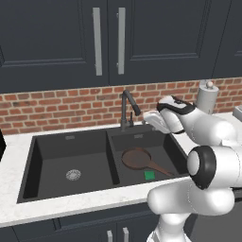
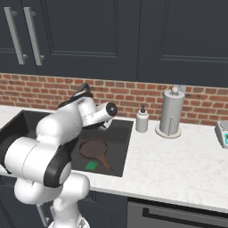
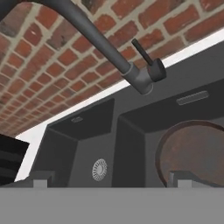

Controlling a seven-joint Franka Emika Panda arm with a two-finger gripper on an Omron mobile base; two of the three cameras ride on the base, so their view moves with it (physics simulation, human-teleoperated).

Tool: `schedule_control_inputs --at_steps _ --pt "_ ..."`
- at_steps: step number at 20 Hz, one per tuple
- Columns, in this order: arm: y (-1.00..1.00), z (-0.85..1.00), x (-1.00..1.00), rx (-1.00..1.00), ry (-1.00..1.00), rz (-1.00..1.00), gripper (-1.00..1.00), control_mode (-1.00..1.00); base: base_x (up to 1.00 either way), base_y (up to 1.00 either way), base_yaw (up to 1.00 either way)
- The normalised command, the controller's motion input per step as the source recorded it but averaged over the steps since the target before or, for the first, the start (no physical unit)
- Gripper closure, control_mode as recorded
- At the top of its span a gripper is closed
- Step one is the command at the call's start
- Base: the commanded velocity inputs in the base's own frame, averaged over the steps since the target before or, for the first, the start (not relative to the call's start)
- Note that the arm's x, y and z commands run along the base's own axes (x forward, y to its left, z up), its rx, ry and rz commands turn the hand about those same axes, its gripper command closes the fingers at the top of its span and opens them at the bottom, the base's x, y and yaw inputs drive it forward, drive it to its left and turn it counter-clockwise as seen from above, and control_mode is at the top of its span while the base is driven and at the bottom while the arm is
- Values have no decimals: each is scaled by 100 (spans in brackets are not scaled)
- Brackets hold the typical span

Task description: Pick the pan and sponge and place them into the sink. Then turn on the water.

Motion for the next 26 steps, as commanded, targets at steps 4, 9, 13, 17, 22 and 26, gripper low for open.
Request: schedule_control_inputs --at_steps 4,9,13,17,22,26 --pt "3 -4 22 2 0 0 -100 -100 0 0 0" --pt "5 -5 19 1 0 0 -100 -100 0 0 0" --pt "7 -7 20 0 0 0 -100 -100 0 0 0" --pt "1 -9 20 1 0 0 -100 -100 0 0 0" --pt "0 -11 14 1 0 0 -100 -100 0 0 0" --pt "0 -15 7 0 0 0 -100 -100 0 0 0"
